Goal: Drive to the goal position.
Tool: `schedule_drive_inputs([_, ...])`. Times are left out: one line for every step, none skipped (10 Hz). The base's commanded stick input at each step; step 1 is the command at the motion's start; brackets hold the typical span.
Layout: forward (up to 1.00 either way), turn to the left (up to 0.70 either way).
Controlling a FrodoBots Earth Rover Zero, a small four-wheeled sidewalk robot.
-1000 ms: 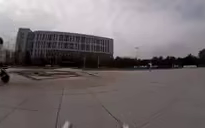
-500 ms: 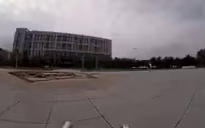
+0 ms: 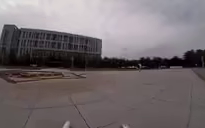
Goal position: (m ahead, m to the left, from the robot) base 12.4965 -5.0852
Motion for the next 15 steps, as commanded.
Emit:
schedule_drive_inputs([0.7, 0.0])
schedule_drive_inputs([0.7, 0.0])
schedule_drive_inputs([0.7, 0.0])
schedule_drive_inputs([0.7, 0.0])
schedule_drive_inputs([0.7, 0.0])
schedule_drive_inputs([0.7, 0.0])
schedule_drive_inputs([0.7, 0.0])
schedule_drive_inputs([0.7, 0.0])
schedule_drive_inputs([0.7, 0.0])
schedule_drive_inputs([0.7, 0.0])
schedule_drive_inputs([0.7, 0.0])
schedule_drive_inputs([0.7, 0.0])
schedule_drive_inputs([0.7, 0.0])
schedule_drive_inputs([0.7, 0.0])
schedule_drive_inputs([0.7, 0.0])
